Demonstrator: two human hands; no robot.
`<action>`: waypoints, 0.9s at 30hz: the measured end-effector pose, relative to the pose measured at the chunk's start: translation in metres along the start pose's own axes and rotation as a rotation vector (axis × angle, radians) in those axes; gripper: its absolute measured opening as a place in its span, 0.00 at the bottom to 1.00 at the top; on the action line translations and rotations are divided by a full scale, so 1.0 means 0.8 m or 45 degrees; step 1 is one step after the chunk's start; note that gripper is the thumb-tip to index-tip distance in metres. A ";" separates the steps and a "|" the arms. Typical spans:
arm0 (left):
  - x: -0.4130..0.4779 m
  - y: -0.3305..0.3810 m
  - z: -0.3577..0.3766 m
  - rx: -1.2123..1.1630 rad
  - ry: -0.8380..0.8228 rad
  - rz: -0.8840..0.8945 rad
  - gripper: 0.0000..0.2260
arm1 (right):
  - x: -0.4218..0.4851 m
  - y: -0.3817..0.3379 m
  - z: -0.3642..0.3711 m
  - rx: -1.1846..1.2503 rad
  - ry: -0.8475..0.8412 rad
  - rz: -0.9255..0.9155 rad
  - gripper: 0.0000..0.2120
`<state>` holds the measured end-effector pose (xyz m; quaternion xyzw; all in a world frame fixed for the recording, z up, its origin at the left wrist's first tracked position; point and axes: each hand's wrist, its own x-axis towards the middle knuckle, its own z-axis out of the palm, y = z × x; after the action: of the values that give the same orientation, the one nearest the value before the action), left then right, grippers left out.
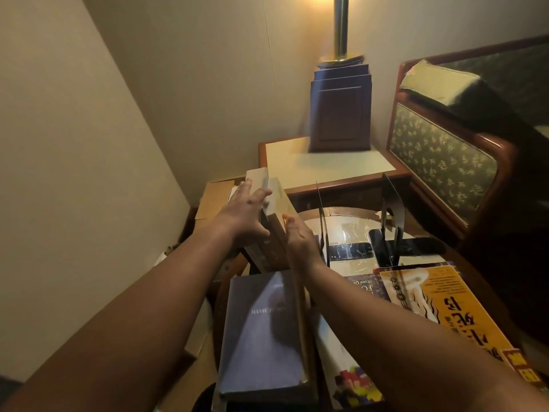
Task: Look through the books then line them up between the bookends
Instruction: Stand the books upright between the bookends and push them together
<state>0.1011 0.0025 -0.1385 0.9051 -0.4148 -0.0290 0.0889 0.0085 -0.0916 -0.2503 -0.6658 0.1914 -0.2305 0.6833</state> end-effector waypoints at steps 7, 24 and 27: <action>0.001 0.005 0.001 0.020 0.009 0.023 0.35 | 0.041 0.028 -0.006 0.066 -0.055 0.307 0.21; 0.022 0.012 -0.010 0.221 -0.022 0.210 0.41 | 0.052 0.059 -0.004 0.252 -0.345 0.356 0.30; 0.024 0.007 -0.004 0.209 0.004 0.198 0.43 | 0.054 0.062 -0.003 0.246 -0.345 0.367 0.33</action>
<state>0.1100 -0.0154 -0.1336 0.8744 -0.4847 0.0134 0.0169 0.0453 -0.1176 -0.2976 -0.5878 0.1680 -0.0560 0.7894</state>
